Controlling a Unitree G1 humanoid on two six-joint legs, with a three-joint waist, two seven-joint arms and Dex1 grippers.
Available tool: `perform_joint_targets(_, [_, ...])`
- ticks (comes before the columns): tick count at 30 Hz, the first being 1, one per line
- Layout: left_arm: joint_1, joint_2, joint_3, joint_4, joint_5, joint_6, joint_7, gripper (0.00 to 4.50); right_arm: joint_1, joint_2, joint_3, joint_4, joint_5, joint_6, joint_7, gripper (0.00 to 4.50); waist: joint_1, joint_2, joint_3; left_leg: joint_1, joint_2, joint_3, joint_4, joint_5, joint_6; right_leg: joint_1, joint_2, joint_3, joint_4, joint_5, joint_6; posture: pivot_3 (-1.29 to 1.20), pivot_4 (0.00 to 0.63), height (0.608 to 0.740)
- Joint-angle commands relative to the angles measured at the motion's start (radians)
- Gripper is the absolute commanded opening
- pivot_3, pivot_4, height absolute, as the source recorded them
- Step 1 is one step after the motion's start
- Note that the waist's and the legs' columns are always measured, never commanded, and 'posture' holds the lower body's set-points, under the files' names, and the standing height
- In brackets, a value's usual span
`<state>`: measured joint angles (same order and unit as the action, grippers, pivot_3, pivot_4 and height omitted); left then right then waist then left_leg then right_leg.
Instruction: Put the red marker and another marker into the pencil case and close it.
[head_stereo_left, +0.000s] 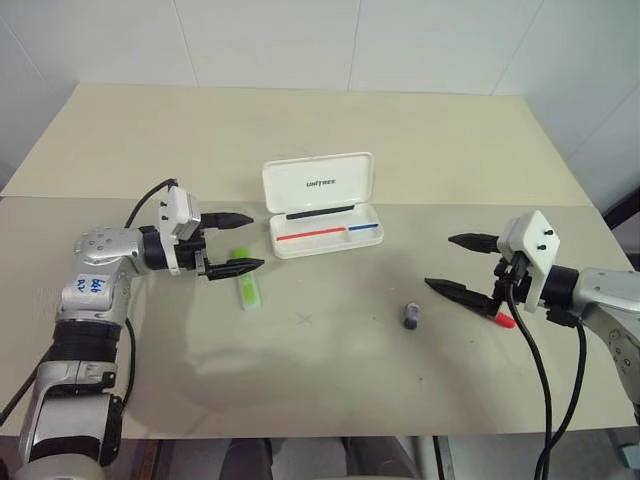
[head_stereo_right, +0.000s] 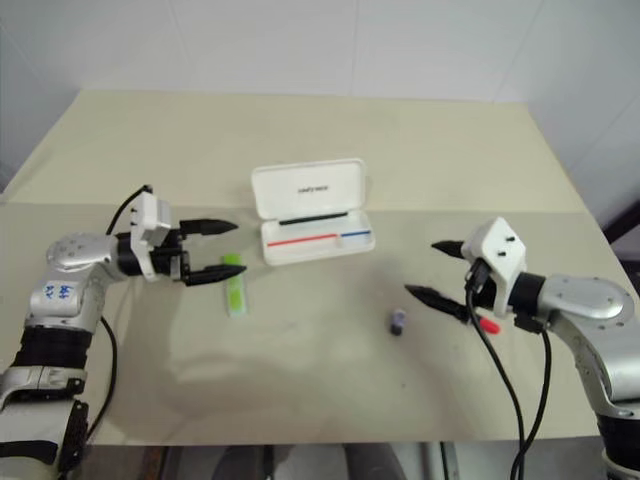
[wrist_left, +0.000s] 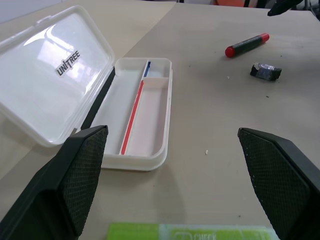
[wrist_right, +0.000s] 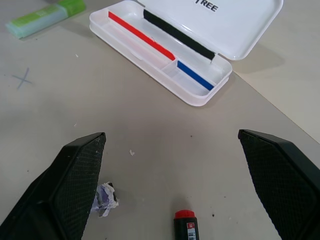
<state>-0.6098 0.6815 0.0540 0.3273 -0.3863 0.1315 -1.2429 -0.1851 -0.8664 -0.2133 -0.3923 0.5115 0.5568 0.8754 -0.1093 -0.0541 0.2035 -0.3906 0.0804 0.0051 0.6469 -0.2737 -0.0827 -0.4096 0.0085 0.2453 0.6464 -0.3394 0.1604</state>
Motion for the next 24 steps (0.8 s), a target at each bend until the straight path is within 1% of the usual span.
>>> perform_joint_targets(1, [-0.033,-0.002,-0.005,-0.013,0.001,-0.008,-0.02,4.47,-0.005,0.021,-0.049,-0.045,0.028,-0.002,-0.033,4.5,0.001,0.0,0.0,0.0,0.0,0.0,0.0,0.0,0.0,0.0,0.0,0.0,0.0,0.0,0.0,0.0,0.15,0.74])
perform_joint_targets(6, [-0.049,-0.019,-0.026,-0.025,-0.004,0.009,-0.037,4.47,-0.001,0.054,-0.024,-0.058,0.018,-0.007,-0.064,4.5,0.002,0.0,0.0,0.0,0.0,0.0,0.0,0.0,0.0,0.0,0.0,0.0,0.0,0.0,0.0,0.0,0.15,0.74])
perform_joint_targets(9, [-0.082,-0.032,-0.045,0.003,0.005,-0.003,-0.058,4.47,0.001,0.067,-0.02,-0.083,0.025,0.004,-0.083,4.5,0.003,0.0,0.0,0.0,0.0,0.0,0.0,0.0,0.0,0.0,0.0,0.0,0.0,0.0,0.0,0.0,0.15,0.74])
perform_joint_targets(18, [-0.148,-0.061,-0.102,0.059,0.037,0.006,-0.113,4.47,0.081,0.069,-0.027,-0.168,0.033,0.024,-0.111,4.5,0.008,0.0,0.0,0.0,0.0,0.0,0.0,0.0,0.0,0.0,0.0,0.0,0.0,0.0,0.0,0.0,0.15,0.74])
perform_joint_targets(21, [-0.201,-0.09,-0.131,0.157,0.078,-0.033,-0.128,4.47,0.122,0.118,-0.009,-0.239,0.07,0.007,-0.126,4.5,0.015,0.0,0.0,0.0,0.0,0.0,0.0,0.0,0.0,0.0,0.0,0.0,0.0,0.0,0.0,0.0,0.15,0.74])
perform_joint_targets(23, [-0.24,-0.101,-0.142,0.217,0.097,-0.047,-0.148,4.47,0.143,0.131,-0.014,-0.281,0.087,0.003,-0.125,4.5,0.018,0.0,0.0,0.0,0.0,-0.001,0.0,0.0,0.0,0.0,0.001,0.0,0.0,0.0,0.0,0.0,0.15,0.74])
perform_joint_targets(24, [-0.268,-0.112,-0.154,0.268,0.121,-0.081,-0.15,4.47,0.164,0.131,-0.026,-0.289,0.088,0.001,-0.123,4.5,0.017,0.0,0.0,0.0,0.0,-0.001,0.0,0.0,0.0,0.0,0.001,0.0,0.0,0.0,0.0,0.0,0.15,0.74])
